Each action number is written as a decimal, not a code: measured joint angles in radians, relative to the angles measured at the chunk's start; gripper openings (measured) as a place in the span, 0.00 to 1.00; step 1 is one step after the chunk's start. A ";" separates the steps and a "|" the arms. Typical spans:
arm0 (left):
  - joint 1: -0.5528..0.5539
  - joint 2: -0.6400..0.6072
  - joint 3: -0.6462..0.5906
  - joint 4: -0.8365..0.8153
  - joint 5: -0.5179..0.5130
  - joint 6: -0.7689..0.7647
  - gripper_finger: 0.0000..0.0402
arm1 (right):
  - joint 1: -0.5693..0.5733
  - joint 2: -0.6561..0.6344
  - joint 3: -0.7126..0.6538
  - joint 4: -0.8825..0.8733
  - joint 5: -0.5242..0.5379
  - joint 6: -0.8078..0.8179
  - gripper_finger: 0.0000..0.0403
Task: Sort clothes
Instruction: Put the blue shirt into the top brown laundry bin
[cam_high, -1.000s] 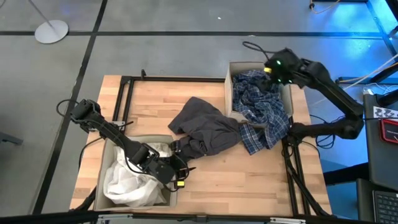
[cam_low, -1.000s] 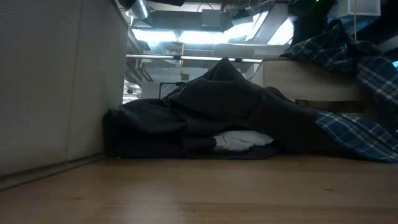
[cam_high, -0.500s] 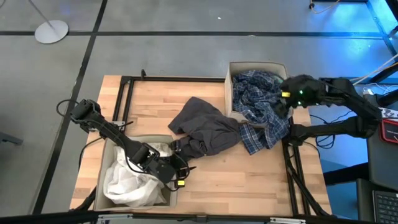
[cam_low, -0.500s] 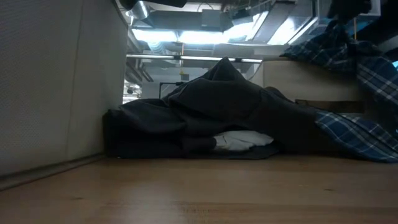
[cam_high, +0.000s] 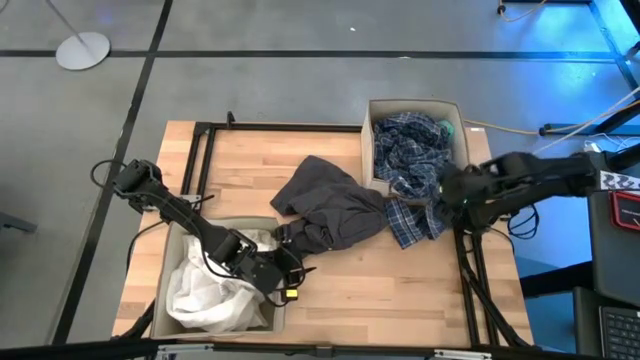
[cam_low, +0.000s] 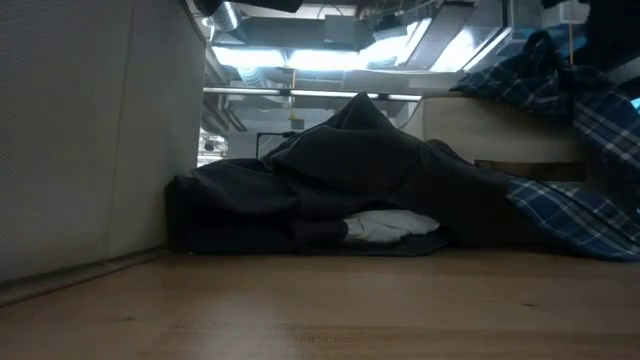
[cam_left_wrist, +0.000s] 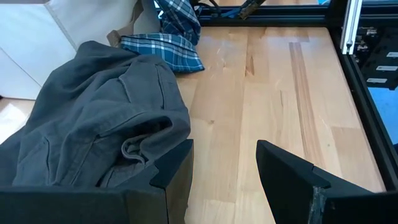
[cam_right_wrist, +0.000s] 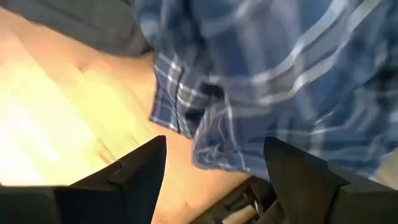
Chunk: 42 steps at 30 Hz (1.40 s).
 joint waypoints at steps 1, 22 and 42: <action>0.000 0.000 0.000 0.000 0.000 0.000 0.41 | 0.017 0.007 -0.018 -0.002 0.001 0.024 0.67; 0.000 0.000 0.000 0.003 0.000 0.011 0.41 | 0.065 0.144 -0.386 0.027 0.238 0.221 0.67; 0.000 0.000 0.000 0.003 0.000 0.011 0.41 | 0.065 0.142 -0.469 0.175 0.243 0.090 0.04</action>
